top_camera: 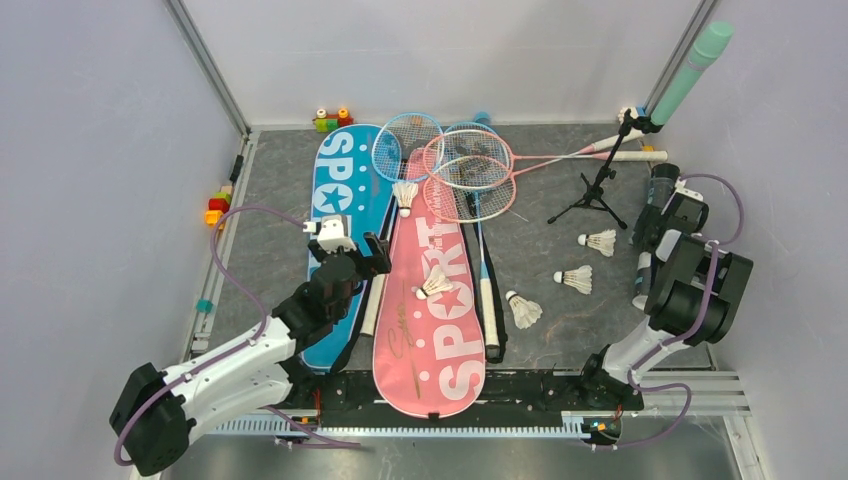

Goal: Pack up the badminton gear
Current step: Pick up the shuttle tube at the center of the board.

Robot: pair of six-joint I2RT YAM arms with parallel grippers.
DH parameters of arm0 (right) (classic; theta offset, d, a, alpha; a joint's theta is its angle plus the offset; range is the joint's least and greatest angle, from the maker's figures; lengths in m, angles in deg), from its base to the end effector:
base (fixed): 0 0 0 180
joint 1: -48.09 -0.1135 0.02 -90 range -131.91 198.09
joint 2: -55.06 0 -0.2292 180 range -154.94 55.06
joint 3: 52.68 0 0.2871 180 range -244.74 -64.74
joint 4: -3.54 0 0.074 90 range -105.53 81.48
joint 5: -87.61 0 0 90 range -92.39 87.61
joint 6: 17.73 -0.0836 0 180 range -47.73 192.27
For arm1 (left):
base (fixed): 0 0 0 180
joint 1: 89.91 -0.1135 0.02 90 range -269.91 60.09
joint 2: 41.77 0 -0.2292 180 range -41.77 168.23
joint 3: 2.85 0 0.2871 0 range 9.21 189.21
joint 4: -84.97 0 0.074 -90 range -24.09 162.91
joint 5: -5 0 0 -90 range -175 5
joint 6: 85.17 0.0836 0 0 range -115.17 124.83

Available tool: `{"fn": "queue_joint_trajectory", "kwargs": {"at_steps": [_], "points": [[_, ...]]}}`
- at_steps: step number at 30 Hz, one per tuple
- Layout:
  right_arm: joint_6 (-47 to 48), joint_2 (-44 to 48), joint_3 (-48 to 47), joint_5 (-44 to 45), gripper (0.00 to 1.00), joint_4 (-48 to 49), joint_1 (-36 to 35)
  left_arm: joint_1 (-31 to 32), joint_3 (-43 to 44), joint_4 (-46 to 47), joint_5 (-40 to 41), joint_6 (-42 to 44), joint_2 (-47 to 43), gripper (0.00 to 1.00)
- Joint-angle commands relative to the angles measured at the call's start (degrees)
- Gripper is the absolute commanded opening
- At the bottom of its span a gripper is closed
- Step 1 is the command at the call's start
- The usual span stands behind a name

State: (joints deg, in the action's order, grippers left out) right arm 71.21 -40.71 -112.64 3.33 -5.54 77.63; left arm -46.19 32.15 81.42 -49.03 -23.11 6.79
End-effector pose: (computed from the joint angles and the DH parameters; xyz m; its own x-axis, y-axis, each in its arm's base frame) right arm 0.3328 -0.1982 0.0626 -0.6037 0.3633 -0.7096 0.5633 0.8243 -0.0572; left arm 0.2383 -0.1600 0.1763 -0.2598 -0.2762 -0.9253 0.0361 0.9548 -0.2951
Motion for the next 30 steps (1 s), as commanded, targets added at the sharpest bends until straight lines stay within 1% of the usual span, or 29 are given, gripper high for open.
{"fn": "queue_joint_trajectory", "kwargs": {"at_steps": [1,3,6,8,11,14,17,19,25,27,30], "points": [[0.60,-2.26,0.18,-2.69,0.80,5.28,0.15,-0.31,0.13,2.99,2.26,1.76,0.80,1.00],[0.55,-2.42,1.31,-4.97,0.74,7.22,0.19,-0.33,0.26,2.91,2.35,1.78,1.03,1.00],[0.58,-1.29,1.82,-7.08,0.54,7.70,0.12,-0.39,0.26,2.82,2.29,1.74,0.89,1.00],[2.41,0.96,1.98,-8.34,0.43,7.65,0.17,-0.39,0.11,2.82,2.44,1.67,0.62,1.00],[3.14,7.07,2.46,-8.11,0.39,6.78,0.17,-0.39,0.00,2.82,2.43,1.67,0.21,1.00],[3.02,13.28,1.11,-5.41,0.30,2.64,0.17,-0.39,-0.13,2.81,2.40,1.58,0.00,1.00],[1.28,20.15,0.08,-1.14,0.25,-0.28,0.17,-0.39,-0.14,2.78,2.19,1.55,-0.16,1.00],[-0.19,25.37,-0.04,0.53,0.25,-0.76,0.16,-0.40,-0.09,2.57,2.05,1.47,-0.29,1.00],[-2.46,39.53,-2.45,1.22,0.25,-2.27,0.16,-0.40,-0.44,2.29,2.01,1.36,-1.42,1.00],[-2.76,44.57,-3.69,0.27,0.25,-1.91,0.17,-0.43,-0.59,2.47,1.96,1.32,-1.46,1.00],[-2.74,50.30,-6.42,1.47,0.25,-1.13,0.13,-0.48,-0.61,2.74,1.55,1.45,-1.29,1.00]]}}
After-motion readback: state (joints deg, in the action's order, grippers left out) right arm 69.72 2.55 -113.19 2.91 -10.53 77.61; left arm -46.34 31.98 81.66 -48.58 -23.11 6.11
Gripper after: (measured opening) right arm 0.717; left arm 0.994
